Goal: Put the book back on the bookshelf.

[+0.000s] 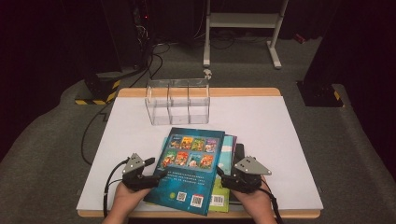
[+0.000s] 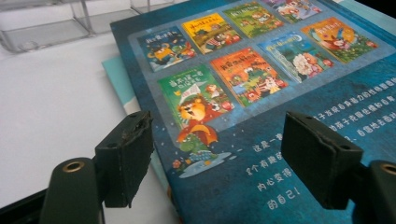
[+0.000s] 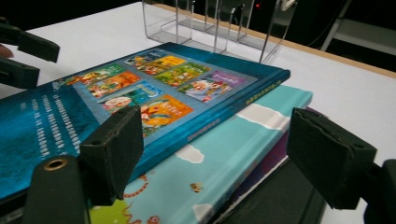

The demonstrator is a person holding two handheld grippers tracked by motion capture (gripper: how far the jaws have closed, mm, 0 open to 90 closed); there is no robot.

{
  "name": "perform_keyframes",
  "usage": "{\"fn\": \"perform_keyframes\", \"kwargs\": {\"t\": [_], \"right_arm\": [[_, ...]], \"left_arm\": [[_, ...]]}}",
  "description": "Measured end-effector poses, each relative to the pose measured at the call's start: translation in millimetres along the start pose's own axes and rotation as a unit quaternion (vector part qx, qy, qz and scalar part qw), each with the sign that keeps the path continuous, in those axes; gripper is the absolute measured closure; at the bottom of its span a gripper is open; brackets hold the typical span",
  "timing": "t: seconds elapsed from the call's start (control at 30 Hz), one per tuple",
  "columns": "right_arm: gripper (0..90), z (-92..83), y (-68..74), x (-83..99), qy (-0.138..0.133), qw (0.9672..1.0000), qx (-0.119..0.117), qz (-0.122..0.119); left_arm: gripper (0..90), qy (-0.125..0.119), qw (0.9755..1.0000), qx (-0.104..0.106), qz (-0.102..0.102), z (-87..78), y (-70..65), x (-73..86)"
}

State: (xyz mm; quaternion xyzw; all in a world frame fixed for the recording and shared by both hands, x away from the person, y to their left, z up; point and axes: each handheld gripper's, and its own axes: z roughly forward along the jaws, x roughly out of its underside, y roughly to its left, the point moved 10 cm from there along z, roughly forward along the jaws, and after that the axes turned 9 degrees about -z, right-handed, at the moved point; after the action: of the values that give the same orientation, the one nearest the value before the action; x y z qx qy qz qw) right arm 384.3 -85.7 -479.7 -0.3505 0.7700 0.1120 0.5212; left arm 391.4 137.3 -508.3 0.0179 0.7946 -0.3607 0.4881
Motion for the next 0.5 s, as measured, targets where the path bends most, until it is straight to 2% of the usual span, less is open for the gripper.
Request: {"fn": "perform_keyframes", "kwargs": {"t": [0.23,0.4,0.5], "right_arm": [[19.3,0.4,6.3,0.0,0.002,0.9999,-0.015,-0.004],[19.0,0.2,5.0,1.5,0.004,0.9998,-0.018,0.001],[19.0,0.9,6.5,2.4,0.007,0.9997,-0.022,0.000]], "left_arm": [[21.9,0.020,0.9998,-0.007,-0.002,4.3,3.0,7.3],[21.0,0.027,0.9993,-0.008,-0.023,4.6,7.8,7.5],[21.5,0.044,0.9984,-0.008,-0.035,7.0,9.0,12.5]]}}
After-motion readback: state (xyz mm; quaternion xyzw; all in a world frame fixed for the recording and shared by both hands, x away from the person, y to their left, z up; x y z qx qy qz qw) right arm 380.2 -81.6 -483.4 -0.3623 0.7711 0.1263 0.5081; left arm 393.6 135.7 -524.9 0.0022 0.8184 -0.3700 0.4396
